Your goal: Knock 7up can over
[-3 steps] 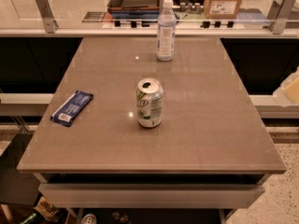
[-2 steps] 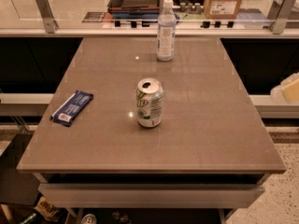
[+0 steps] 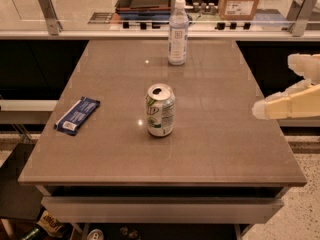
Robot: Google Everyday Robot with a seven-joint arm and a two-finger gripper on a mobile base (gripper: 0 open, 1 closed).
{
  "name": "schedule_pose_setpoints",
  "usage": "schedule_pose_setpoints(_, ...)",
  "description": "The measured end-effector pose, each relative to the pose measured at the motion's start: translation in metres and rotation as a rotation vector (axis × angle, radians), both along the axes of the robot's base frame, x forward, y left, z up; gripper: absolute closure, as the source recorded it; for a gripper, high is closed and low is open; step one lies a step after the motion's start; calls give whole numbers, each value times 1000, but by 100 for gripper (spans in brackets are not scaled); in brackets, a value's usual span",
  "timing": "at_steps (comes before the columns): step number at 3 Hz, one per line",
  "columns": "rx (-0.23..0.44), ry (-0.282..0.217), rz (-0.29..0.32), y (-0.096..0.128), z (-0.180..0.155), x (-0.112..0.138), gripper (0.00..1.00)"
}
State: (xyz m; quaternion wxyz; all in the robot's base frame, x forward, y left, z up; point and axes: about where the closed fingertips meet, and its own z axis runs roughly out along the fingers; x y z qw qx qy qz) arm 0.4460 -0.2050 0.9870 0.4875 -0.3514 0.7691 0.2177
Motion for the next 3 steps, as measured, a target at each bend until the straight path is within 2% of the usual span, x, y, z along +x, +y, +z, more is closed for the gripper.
schedule_pose_setpoints(1,99,-11,32,27,-15,4,0)
schedule_pose_setpoints(2,114,1,55,47,-49,5,0)
schedule_pose_setpoints(3,35,33,-14,50,-82,4,0)
